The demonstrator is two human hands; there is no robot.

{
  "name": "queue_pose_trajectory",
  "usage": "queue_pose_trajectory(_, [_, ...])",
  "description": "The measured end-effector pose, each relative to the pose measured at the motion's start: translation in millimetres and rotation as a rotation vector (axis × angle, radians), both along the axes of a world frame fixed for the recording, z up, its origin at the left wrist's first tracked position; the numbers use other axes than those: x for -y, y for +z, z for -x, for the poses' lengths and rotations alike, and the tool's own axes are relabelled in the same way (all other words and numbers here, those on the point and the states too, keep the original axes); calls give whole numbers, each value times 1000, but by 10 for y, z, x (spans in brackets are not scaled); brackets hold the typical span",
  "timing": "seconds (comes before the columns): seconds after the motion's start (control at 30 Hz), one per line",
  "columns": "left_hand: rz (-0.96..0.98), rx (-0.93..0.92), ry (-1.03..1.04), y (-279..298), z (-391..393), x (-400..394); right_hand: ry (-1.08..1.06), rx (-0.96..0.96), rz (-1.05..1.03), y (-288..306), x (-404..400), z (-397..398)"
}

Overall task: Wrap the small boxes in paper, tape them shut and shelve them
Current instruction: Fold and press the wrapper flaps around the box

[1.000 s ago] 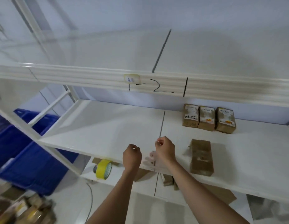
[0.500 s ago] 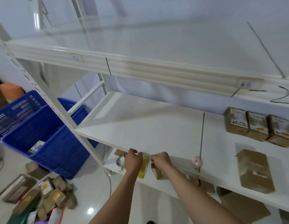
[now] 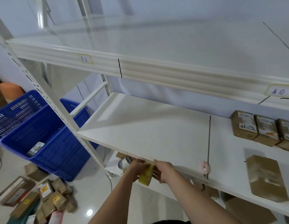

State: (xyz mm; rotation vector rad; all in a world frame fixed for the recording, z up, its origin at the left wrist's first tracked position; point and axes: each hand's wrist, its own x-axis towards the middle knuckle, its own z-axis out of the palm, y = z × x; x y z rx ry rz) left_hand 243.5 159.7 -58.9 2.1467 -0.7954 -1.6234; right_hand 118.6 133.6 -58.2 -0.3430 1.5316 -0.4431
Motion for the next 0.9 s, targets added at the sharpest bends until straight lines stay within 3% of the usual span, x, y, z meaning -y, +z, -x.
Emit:
queue_pose_trajectory(0.3, [-69, -60, 69, 119, 13, 58, -156, 24, -50, 69, -28, -61])
queue_pose_trajectory(0.43, [-103, -91, 173, 87, 41, 33, -168, -54, -36, 117, -2, -70])
queue_pose_trajectory(0.57, [-102, -139, 316, 104, 49, 28, -113, -128, 3, 160, 71, -109])
queue_pose_trajectory(0.9, [-102, -158, 301, 115, 37, 24, 49, -353, 186, 259, 32, -147])
